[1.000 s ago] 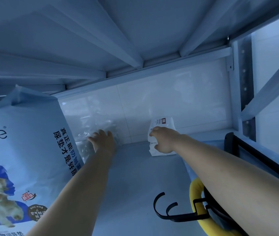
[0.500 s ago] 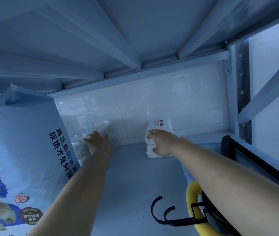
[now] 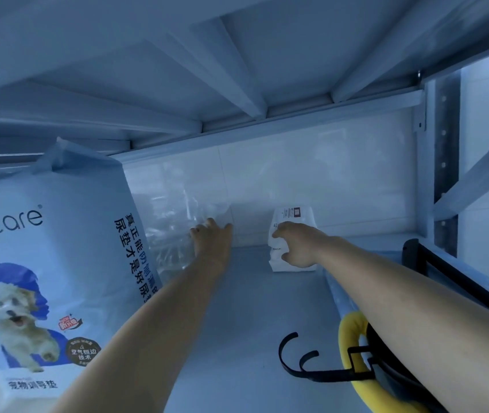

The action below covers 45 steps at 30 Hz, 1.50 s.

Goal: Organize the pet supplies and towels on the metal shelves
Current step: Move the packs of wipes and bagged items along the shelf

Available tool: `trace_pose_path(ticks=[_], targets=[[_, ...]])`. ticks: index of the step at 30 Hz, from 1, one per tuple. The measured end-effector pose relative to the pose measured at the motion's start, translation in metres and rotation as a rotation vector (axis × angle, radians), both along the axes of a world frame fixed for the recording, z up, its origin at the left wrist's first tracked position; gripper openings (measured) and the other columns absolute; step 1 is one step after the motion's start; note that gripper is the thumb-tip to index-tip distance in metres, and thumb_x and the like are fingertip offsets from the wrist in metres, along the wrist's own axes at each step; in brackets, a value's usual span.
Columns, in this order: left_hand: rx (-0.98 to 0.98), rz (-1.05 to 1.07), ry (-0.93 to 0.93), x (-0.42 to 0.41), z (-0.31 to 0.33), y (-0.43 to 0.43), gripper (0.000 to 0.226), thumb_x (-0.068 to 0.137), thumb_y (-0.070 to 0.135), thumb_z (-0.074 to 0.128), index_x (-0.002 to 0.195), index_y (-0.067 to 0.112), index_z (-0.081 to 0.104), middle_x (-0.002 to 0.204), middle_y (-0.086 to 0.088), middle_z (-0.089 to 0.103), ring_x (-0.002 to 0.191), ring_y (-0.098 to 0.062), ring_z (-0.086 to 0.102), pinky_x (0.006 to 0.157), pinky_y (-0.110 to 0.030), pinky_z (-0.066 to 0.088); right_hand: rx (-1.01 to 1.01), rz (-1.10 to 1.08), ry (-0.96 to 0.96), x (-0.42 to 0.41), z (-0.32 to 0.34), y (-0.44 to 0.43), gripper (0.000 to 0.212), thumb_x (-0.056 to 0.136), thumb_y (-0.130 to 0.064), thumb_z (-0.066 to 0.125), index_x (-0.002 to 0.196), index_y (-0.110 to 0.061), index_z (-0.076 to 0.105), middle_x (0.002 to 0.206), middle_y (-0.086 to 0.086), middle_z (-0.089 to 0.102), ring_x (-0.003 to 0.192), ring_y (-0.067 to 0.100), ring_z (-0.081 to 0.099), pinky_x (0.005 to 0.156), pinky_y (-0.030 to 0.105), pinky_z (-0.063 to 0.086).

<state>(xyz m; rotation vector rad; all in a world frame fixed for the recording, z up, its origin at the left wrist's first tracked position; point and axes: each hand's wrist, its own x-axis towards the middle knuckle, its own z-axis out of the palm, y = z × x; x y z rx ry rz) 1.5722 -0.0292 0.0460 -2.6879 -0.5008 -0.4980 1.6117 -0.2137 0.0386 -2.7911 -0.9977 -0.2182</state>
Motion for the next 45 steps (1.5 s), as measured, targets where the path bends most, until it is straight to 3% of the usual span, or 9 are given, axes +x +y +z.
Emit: trace_pose_path(ticks=[3,7,11,16,21,25,34,38,45], targets=[[-0.01,-0.151,-0.019,-0.013,0.0,-0.007,0.057,0.084,0.005,0.052,0.134,0.026,0.038,0.131,-0.016,0.04,0.115,-0.038,0.047,0.098,-0.042,0.035,0.008,0.002,0.008,-0.001,0.003,-0.001,0.058,0.093,-0.023,0.05,0.146,-0.017,0.027,0.156,-0.002,0.019,0.142,0.019,0.021,0.113,0.034,0.025],[-0.009,-0.319,-0.139,-0.039,0.002,-0.006,0.063,0.083,0.006,0.05,0.139,0.03,0.034,0.146,-0.008,0.029,0.125,-0.031,0.041,0.101,-0.041,0.032,0.049,0.003,-0.025,-0.003,0.009,0.0,0.055,0.093,-0.022,0.05,0.144,-0.016,0.03,0.153,0.0,0.025,0.141,0.019,0.023,0.111,0.028,0.022],[-0.002,-0.287,-0.179,-0.06,0.006,-0.009,0.069,0.087,0.005,0.051,0.146,0.027,0.021,0.155,-0.005,0.01,0.142,-0.032,0.012,0.113,-0.05,0.016,0.142,0.046,-0.09,-0.012,0.02,0.012,0.047,0.093,-0.025,0.052,0.139,-0.017,0.041,0.147,0.001,0.037,0.135,0.019,0.033,0.108,0.028,0.027],[-0.067,-0.218,-0.161,-0.081,0.007,-0.008,0.07,0.091,0.007,0.045,0.148,0.012,0.006,0.156,-0.008,0.007,0.144,-0.031,0.008,0.116,-0.047,0.016,0.344,0.142,-0.081,-0.024,0.026,0.046,0.042,0.091,-0.03,0.059,0.13,-0.018,0.053,0.139,0.0,0.049,0.13,0.016,0.041,0.103,0.023,0.029],[-0.031,-0.139,-0.101,-0.095,-0.002,-0.004,0.079,0.09,0.01,0.052,0.147,0.003,-0.002,0.156,-0.014,0.001,0.144,-0.033,0.006,0.115,-0.043,0.02,0.31,0.239,-0.055,-0.03,0.019,0.08,0.052,0.086,-0.034,0.064,0.134,-0.02,0.049,0.142,0.002,0.046,0.132,0.019,0.039,0.11,0.027,0.027],[-0.016,-0.109,-0.056,-0.1,-0.007,-0.005,0.075,0.093,0.011,0.049,0.147,0.001,-0.003,0.156,-0.017,0.0,0.144,-0.034,0.008,0.115,-0.042,0.022,0.209,0.266,-0.088,-0.032,0.017,0.096,0.057,0.087,-0.035,0.063,0.138,-0.02,0.044,0.141,0.003,0.043,0.13,0.021,0.04,0.104,0.03,0.033],[-0.058,-0.07,-0.013,-0.102,-0.012,0.003,0.078,0.092,0.013,0.052,0.148,0.006,-0.002,0.155,-0.015,0.006,0.142,-0.034,0.011,0.114,-0.048,0.021,0.176,0.25,-0.138,-0.033,0.03,0.087,0.047,0.084,-0.043,0.064,0.125,-0.021,0.056,0.128,0.0,0.049,0.12,0.019,0.042,0.095,0.03,0.036],[0.0,-0.149,-0.072,-0.107,-0.018,0.003,0.089,0.081,0.014,0.064,0.147,0.016,0.004,0.147,-0.011,0.022,0.137,-0.029,0.023,0.115,-0.047,0.016,0.191,0.243,-0.135,-0.038,0.028,0.069,0.046,0.083,-0.048,0.063,0.122,-0.023,0.057,0.123,-0.001,0.049,0.116,0.017,0.041,0.09,0.03,0.036],[-0.007,-0.32,-0.136,-0.107,-0.016,-0.001,0.077,0.084,0.012,0.057,0.147,0.023,0.014,0.143,-0.006,0.03,0.129,-0.025,0.036,0.113,-0.041,0.018,0.151,0.213,-0.197,-0.048,0.023,0.044,0.046,0.088,-0.049,0.055,0.125,-0.023,0.053,0.122,0.0,0.046,0.118,0.017,0.041,0.089,0.032,0.04]])
